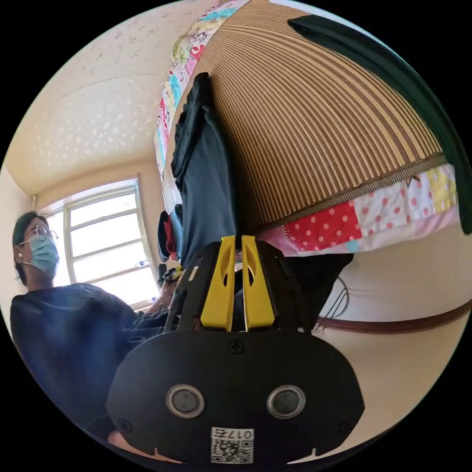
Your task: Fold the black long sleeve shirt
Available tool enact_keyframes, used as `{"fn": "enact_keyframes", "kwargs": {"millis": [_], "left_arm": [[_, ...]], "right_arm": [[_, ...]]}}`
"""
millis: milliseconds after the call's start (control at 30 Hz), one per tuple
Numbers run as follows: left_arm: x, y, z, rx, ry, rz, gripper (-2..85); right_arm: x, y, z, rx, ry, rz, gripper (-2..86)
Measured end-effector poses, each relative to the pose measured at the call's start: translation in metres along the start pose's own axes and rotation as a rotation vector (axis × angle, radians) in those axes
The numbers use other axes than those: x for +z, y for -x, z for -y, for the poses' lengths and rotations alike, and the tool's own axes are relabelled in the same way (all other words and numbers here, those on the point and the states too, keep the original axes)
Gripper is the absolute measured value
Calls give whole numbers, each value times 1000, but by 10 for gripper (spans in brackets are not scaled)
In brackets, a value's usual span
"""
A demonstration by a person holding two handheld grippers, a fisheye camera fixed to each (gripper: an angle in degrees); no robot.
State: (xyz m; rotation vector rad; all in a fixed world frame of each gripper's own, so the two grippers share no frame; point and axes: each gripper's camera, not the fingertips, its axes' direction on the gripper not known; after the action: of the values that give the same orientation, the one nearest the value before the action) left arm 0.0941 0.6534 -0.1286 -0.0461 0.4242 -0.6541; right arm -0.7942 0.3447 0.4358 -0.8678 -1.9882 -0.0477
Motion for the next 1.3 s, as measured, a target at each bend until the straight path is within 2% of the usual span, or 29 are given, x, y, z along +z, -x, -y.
{"fn": "enact_keyframes", "kwargs": {"millis": [100,233,400,600,733,900,1067,1100,1167,1233,1300], "left_arm": [[-17,3,-35,-66,-100,-236,35],[-39,-9,-28,-45,-284,-422,36],[-35,-29,84,88,-383,-511,37],[-28,-44,232,130,-549,-545,38],[-14,-53,314,79,-608,-478,38],[13,-45,401,-10,-635,-159,53],[6,-50,381,123,-746,-142,91],[7,-52,369,129,-724,-74,100],[14,-54,350,141,-659,49,113],[30,-52,333,144,-557,175,128],[54,-43,312,131,-435,296,138]], "right_arm": [[-29,0,-43,80,-90,153,28],[-50,2,-75,150,-312,402,26],[-24,8,-17,134,-451,550,25],[28,43,124,81,-542,682,26],[56,88,215,98,-562,556,29],[90,118,293,127,-513,252,41],[104,179,291,-72,-560,70,67],[105,190,286,-113,-554,37,68],[125,236,262,-249,-488,-175,68],[153,271,243,-350,-407,-305,69],[190,302,226,-451,-304,-362,71]]}}
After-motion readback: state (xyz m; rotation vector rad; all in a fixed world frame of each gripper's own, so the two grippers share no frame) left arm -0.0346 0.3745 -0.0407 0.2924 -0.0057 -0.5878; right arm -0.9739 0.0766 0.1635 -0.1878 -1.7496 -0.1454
